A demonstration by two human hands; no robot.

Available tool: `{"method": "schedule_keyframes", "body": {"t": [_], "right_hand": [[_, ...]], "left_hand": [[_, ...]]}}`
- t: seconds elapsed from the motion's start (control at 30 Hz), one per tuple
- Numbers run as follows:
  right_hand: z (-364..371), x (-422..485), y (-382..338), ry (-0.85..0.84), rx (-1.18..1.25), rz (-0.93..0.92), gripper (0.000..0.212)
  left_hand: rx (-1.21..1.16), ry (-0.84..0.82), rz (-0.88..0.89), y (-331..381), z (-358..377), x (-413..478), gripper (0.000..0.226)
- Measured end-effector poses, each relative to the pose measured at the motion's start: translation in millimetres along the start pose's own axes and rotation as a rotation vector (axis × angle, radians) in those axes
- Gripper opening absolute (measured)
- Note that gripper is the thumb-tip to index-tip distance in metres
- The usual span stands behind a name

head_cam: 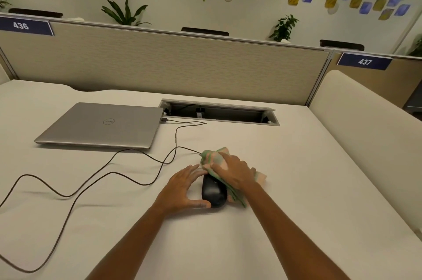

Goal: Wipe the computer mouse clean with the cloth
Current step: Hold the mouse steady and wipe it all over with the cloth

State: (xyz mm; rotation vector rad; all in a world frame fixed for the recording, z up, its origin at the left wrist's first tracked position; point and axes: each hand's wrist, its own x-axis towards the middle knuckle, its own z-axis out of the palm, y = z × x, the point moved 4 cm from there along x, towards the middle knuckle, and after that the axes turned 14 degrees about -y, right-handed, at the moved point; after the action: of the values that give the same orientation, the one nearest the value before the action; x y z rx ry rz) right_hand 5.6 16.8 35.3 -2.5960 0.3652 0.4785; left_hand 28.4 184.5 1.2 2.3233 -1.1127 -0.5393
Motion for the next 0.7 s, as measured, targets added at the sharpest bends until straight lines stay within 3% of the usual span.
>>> {"method": "schedule_keyframes", "body": {"t": [0.1,0.27,0.47,0.7], "right_hand": [[2.7,-16.4,4.5,0.015,0.008,-0.079,0.054],[16.9,-55.5,15.5,0.072,0.029,-0.210,0.080],[34.5,-89.0,32.8,0.057,-0.137,-0.410,0.057],[18.9,-111.4,41.2,-0.180,-0.367,-0.301,0.064]], "left_hand": [[0.000,-0.001,-0.016,-0.5,0.1,0.2,0.103],[0.024,0.009,-0.028,-4.0,2.1,1.1,0.119],[0.001,-0.010,-0.007,-3.8,1.6,1.7,0.082],[-0.048,-0.006,0.001,-2.9,1.0,-1.0,0.088]]}}
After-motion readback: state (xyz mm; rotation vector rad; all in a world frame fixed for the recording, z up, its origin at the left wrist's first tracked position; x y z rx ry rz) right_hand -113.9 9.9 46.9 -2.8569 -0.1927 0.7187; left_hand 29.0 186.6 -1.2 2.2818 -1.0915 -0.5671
